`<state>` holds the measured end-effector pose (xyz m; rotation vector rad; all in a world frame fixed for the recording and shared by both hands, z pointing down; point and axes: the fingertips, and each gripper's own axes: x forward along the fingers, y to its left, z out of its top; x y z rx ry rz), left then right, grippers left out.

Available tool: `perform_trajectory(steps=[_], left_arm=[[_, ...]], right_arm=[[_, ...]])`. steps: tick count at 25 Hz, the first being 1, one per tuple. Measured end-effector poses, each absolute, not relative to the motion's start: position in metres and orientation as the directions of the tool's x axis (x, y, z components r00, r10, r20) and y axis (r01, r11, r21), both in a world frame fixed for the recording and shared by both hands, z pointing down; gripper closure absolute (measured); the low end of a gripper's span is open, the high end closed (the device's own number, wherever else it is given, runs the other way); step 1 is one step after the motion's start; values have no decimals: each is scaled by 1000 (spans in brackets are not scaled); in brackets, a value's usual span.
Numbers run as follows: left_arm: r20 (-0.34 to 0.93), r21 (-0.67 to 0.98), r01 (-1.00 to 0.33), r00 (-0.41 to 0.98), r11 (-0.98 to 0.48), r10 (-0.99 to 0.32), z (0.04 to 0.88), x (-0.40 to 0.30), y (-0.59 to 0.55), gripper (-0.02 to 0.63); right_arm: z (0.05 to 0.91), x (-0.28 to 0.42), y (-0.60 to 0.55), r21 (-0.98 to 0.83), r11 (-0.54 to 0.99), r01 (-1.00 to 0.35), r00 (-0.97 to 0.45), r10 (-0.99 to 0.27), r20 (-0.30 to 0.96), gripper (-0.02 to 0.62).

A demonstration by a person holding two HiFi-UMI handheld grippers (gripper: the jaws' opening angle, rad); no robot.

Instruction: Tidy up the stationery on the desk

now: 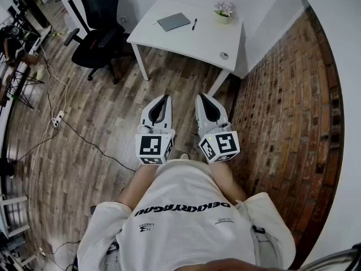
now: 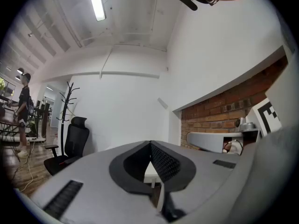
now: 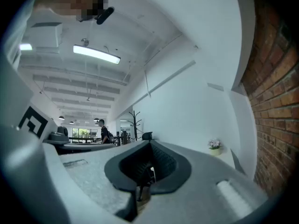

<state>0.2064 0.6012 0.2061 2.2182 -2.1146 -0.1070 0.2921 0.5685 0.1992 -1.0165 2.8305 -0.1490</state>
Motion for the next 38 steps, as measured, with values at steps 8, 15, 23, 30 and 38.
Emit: perform_trajectory(steps=[8, 15, 23, 30, 38], left_arm=[[10, 103, -995, 16, -15, -1000, 210, 234, 572, 607], [10, 97, -995, -19, 20, -1000, 227, 258, 541, 607], [32, 122, -993, 2, 2, -999, 249, 238, 488, 607], [20, 158, -987, 44, -41, -999, 270, 170, 387, 607], [66, 185, -975, 139, -125, -988, 269, 66, 234, 607]], right_arm=[[202, 321, 532, -142, 775, -615, -772, -629, -87, 597], [219, 341, 491, -151, 777, -611, -778, -625, -71, 597], [242, 328, 440, -158, 750, -642, -755, -655, -44, 597], [259, 261, 356, -130, 728, -673, -730, -682, -44, 597], [262, 168, 214, -168, 627, -761, -638, -769, 17, 597]])
